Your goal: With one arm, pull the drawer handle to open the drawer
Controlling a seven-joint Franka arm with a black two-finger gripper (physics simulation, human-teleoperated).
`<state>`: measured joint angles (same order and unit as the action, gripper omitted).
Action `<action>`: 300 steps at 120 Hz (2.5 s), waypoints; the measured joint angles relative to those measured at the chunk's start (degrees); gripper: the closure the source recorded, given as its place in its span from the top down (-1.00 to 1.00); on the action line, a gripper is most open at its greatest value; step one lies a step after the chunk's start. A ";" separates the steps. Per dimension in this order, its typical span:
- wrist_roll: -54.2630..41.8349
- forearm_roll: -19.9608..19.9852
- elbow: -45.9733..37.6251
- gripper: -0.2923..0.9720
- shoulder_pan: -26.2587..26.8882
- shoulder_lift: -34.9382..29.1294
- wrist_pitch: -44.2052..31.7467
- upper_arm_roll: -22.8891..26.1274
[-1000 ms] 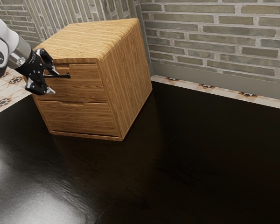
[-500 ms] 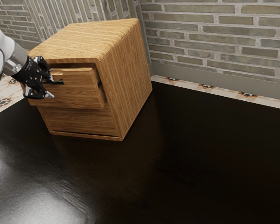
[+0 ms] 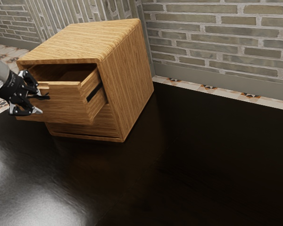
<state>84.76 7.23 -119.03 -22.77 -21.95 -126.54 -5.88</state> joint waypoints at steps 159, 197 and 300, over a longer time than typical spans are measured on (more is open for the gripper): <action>3.91 1.52 -28.19 -0.26 -1.44 -36.95 -0.87 -0.15; 4.62 -0.04 -29.76 -0.24 -0.98 -39.51 -1.66 0.07; 6.96 -10.82 27.22 0.51 73.09 7.72 25.68 -4.43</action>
<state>91.72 -3.58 -91.81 50.32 -14.24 -100.86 -10.31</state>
